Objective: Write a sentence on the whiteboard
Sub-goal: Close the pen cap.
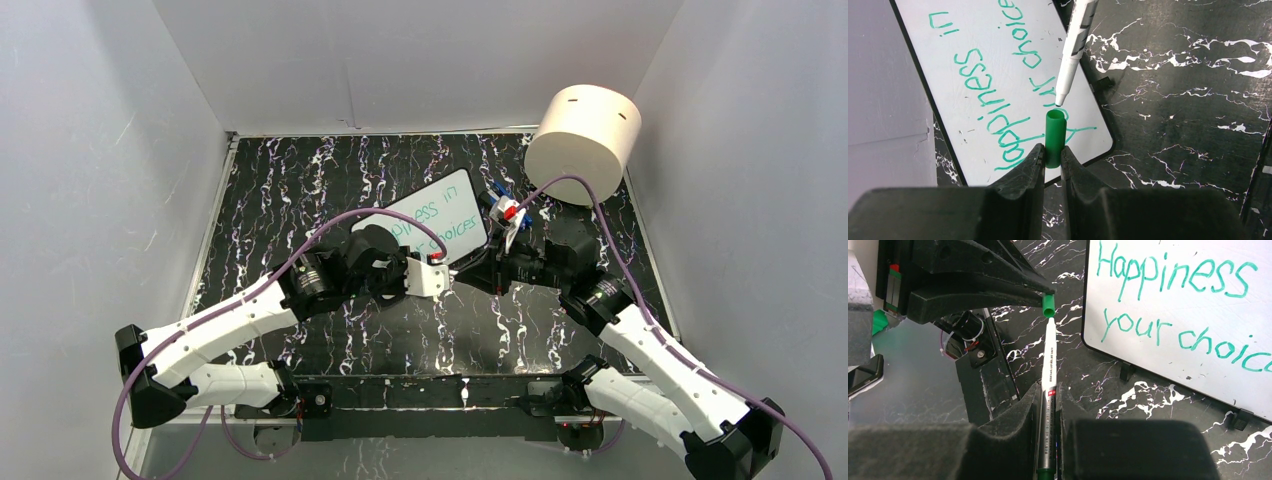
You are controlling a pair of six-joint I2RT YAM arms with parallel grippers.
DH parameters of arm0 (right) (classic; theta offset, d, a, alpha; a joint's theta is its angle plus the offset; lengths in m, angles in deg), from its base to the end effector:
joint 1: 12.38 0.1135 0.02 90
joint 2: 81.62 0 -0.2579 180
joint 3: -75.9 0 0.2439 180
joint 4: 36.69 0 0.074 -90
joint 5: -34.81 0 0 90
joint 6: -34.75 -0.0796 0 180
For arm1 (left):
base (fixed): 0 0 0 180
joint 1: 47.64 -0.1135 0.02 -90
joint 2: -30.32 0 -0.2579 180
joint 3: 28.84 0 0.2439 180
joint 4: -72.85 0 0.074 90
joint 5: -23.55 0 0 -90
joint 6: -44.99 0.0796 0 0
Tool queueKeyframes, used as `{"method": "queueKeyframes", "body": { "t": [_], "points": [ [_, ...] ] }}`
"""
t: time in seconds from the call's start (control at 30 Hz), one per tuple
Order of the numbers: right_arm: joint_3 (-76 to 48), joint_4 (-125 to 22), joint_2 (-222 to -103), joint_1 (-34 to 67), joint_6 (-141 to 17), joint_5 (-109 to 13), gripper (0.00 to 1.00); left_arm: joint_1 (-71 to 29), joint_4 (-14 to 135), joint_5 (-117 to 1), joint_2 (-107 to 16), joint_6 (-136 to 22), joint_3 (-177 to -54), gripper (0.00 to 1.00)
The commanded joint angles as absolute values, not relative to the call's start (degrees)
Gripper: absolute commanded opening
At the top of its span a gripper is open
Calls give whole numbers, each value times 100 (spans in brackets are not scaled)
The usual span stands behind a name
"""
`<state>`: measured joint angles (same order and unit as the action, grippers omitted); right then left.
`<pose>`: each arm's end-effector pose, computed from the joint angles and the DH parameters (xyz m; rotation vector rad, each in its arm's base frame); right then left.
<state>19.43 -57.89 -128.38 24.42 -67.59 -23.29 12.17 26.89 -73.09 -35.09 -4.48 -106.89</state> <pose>0.1529 0.1669 0.3143 -0.8048 1.6967 1.0967 0.1480 -0.2362 0.3173 1.6063 1.4273 -0.0711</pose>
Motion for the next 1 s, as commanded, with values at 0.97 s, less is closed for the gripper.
{"method": "queueKeyframes", "body": {
  "t": [0.97],
  "points": [
    [1627,-5436,-13030,2427,-6835,-2116,0,1350,2758,-7154,-3566,-367,-10976,0]
  ]
}}
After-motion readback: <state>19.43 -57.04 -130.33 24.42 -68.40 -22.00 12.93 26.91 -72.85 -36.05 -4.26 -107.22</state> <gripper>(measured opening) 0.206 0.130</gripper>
